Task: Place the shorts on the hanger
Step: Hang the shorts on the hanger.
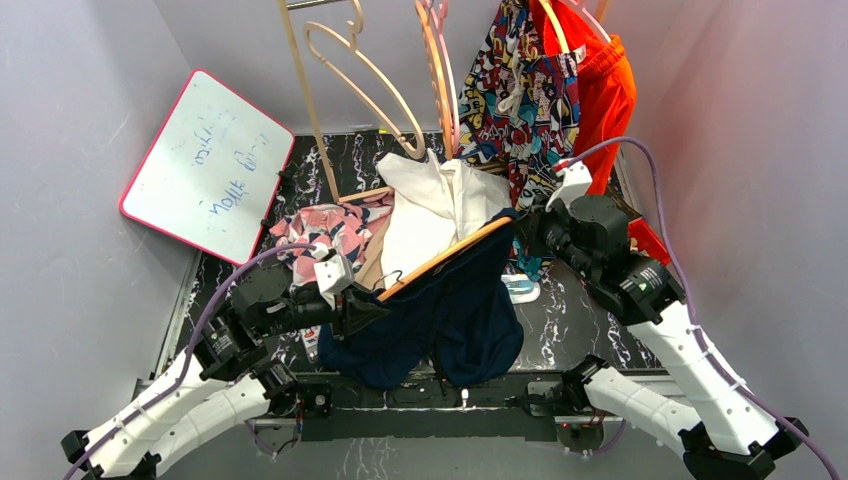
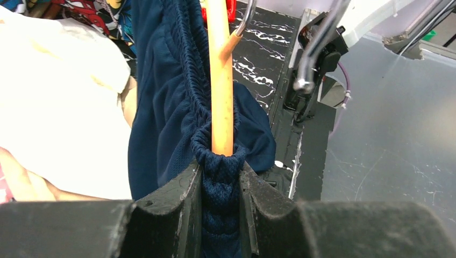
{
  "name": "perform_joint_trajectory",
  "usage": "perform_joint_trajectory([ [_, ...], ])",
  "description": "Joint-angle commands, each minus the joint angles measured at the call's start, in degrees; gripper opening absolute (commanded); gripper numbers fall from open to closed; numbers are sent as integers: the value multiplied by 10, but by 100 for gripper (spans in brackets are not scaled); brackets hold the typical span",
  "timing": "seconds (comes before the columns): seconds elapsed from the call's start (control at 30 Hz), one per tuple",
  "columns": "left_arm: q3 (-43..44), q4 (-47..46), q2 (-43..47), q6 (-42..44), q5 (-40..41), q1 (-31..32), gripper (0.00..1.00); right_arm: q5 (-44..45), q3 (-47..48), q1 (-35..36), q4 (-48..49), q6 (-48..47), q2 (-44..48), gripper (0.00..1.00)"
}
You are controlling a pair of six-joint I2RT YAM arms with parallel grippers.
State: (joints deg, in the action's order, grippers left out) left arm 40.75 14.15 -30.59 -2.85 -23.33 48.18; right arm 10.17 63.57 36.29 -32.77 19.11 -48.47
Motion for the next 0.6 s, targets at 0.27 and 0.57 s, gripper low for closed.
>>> perform_joint_trajectory([
  [0.27,28,12,31,10,50,-3,0,-55,23,15,-34,-50,52,48],
  [0.57,48,24,30,10,20,-3,0,-246,-10,16,53,-98,97,59],
])
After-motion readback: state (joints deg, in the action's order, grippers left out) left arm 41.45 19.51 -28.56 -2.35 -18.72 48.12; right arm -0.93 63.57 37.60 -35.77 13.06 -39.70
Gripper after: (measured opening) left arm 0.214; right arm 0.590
